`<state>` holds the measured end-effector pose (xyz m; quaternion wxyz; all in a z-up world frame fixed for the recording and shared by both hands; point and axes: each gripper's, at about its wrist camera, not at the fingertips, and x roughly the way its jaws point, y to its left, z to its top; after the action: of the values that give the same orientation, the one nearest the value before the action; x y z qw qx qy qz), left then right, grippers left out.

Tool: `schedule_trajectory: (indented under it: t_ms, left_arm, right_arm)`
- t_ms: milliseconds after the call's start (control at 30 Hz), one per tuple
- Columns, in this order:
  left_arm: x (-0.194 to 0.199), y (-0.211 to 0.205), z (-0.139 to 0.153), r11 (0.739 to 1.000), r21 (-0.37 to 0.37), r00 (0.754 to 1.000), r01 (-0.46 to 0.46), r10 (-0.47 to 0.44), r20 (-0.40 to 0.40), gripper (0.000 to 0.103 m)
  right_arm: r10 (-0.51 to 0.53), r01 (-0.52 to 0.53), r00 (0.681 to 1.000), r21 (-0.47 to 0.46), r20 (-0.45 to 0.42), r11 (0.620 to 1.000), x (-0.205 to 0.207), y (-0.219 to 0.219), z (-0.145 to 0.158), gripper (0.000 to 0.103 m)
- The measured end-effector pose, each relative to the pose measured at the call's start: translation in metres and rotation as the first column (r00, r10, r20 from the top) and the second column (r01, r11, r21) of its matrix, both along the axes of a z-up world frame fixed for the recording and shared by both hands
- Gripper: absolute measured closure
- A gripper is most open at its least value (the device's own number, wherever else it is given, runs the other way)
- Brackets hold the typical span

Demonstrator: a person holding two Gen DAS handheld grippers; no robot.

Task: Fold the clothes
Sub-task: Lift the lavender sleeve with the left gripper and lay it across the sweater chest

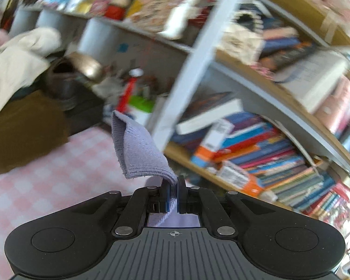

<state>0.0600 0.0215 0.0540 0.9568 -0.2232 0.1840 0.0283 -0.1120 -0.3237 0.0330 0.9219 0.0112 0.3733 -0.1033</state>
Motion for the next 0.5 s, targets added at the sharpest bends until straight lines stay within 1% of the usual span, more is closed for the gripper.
schedule_trajectory:
  t_ms: [100, 267, 367, 500]
  left_arm:
    - [0.003, -0.039, 0.011, 0.999, 0.032, 0.999, 0.032, -0.032, 0.018, 0.1]
    - [0.017, -0.103, 0.024, 0.991, 0.1, 0.996, 0.084, -0.086, 0.01, 0.1]
    - [0.026, -0.139, 0.024, 0.982, 0.14, 0.992, 0.125, -0.125, -0.009, 0.1]
    - [0.036, -0.181, 0.018, 0.962, 0.202, 0.983, 0.184, -0.179, -0.046, 0.099]
  right_arm:
    - [0.024, -0.025, 1.0, 0.02, 0.011, 0.999, 0.001, -0.024, -0.001, 0.002]
    - [0.081, -0.084, 0.996, 0.059, 0.042, 0.995, 0.005, -0.051, 0.0, 0.002]
    - [0.107, -0.111, 0.993, 0.085, 0.041, 0.99, 0.007, -0.062, -0.003, 0.002]
    - [0.125, -0.129, 0.991, 0.11, 0.037, 0.986, 0.009, -0.074, -0.007, 0.002]
